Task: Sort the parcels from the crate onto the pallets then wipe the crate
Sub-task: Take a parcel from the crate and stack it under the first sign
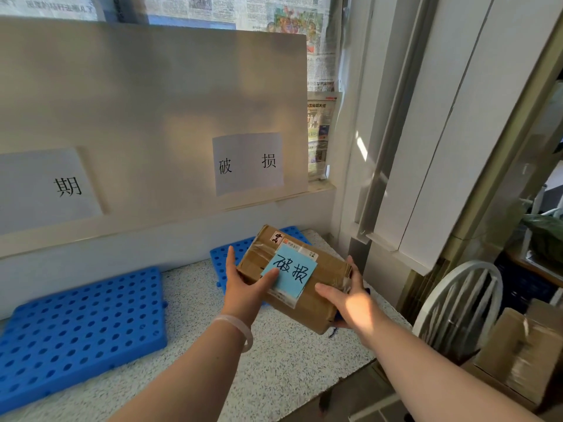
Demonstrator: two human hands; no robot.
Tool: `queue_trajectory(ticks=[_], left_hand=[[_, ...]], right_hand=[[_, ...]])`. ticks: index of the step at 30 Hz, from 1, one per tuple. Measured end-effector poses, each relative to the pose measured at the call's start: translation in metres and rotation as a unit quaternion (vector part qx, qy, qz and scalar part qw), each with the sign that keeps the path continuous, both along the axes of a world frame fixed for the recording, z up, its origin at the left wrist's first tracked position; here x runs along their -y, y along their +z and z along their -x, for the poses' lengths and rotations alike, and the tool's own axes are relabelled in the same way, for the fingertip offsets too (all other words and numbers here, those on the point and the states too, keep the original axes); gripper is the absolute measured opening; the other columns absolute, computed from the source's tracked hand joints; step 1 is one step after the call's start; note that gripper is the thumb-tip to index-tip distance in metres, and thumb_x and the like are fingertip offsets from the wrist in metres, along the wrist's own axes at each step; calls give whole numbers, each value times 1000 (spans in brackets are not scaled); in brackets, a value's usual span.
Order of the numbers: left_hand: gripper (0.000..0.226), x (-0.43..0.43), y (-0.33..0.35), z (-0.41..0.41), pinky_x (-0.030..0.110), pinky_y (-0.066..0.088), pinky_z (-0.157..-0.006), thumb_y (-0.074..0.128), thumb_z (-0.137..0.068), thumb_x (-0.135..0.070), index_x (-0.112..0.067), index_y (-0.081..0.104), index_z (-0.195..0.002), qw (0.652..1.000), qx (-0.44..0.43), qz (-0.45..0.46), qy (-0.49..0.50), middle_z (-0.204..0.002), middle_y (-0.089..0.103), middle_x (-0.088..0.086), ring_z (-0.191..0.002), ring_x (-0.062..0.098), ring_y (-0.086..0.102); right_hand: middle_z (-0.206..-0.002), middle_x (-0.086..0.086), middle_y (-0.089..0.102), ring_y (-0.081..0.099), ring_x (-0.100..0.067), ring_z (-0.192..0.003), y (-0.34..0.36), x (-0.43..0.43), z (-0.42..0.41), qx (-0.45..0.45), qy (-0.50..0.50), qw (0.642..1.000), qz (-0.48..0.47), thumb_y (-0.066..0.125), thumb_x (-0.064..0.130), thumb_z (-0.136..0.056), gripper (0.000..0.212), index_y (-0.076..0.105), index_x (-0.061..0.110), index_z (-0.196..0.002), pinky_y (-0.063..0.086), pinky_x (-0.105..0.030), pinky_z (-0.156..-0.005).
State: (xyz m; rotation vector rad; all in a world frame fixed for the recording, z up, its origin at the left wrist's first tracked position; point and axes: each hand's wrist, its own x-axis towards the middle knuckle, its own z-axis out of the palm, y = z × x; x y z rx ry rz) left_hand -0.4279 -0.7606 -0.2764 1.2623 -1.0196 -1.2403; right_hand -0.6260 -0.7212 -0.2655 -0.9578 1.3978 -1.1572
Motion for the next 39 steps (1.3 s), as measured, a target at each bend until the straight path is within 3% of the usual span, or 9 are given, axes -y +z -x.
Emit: queue_trajectory(ticks=[3,6,9,12,15,19,22,28,39], left_hand=[[120,0,-7,-7,49,56,-89,90,-67,-26,-50,7,-151,1000,0,-24,12,-125,63,8,-100,23,70],[122,-1,-9,-11,53,57,-88,94,-61,-32,-58,9,-146,999,8,-42,34,-125,60,6,-98,24,70],[117,-2,-15,-18,49,55,-91,87,-71,-34,-52,3,-151,998,63,-17,23,-120,58,-3,-103,19,65],[112,1,-25,-29,31,52,-84,82,-76,-42,-50,0,-152,993,116,-10,-7,-118,63,-9,-102,10,63],[108,9,-27,-38,25,54,-77,80,-77,-43,-51,3,-151,986,165,-13,-29,-116,64,-14,-98,4,64],[108,22,-33,-48,34,60,-82,78,-79,-47,-55,-2,-150,971,235,-6,-38,-113,63,-16,-95,5,66],[101,43,-39,-55,32,57,-87,72,-84,-48,-60,-6,-146,951,305,-10,-52,-123,58,-9,-100,7,62],[94,104,-56,-62,34,53,-93,63,-89,-52,-53,-7,-150,913,390,-76,-90,-124,57,0,-103,14,60],[98,215,-108,-63,40,56,-90,69,-85,-49,-66,-10,-142,938,304,-168,9,-125,58,-3,-101,14,62]], right_hand=[[-137,12,43,56,-21,-121,-10,5,-10,-62,-12,998,24,71,26,-90,106,-14,55,-147,54,-49,-94],[-154,2,29,56,-20,-118,-13,10,-24,-202,-15,978,58,62,33,-95,93,-12,65,-142,58,-32,-76],[-153,-1,22,52,-15,-115,-18,18,-35,-266,12,962,68,46,28,-103,62,14,61,-146,59,-32,-79],[-152,-1,22,48,-14,-116,-21,26,-42,-287,30,956,59,41,34,-104,43,35,59,-138,58,-35,-86],[-155,1,15,45,-16,-119,-25,38,-44,-293,57,954,41,53,42,-98,50,34,56,-142,57,-33,-87],[-160,0,5,29,-26,-141,-36,61,-50,-318,95,943,29,69,42,-88,67,33,56,-143,49,-41,-103],[-163,0,-12,13,-28,-149,-43,90,-57,-342,133,930,16,69,38,-89,70,31,54,-145,41,-40,-111],[-163,-1,-20,2,-25,-152,-54,164,-59,-362,202,910,6,70,34,-90,69,33,52,-145,23,-38,-118],[-165,-2,-4,8,-20,-151,-90,311,-70,-350,288,891,5,71,35,-89,73,31,51,-147,25,-36,-117]])
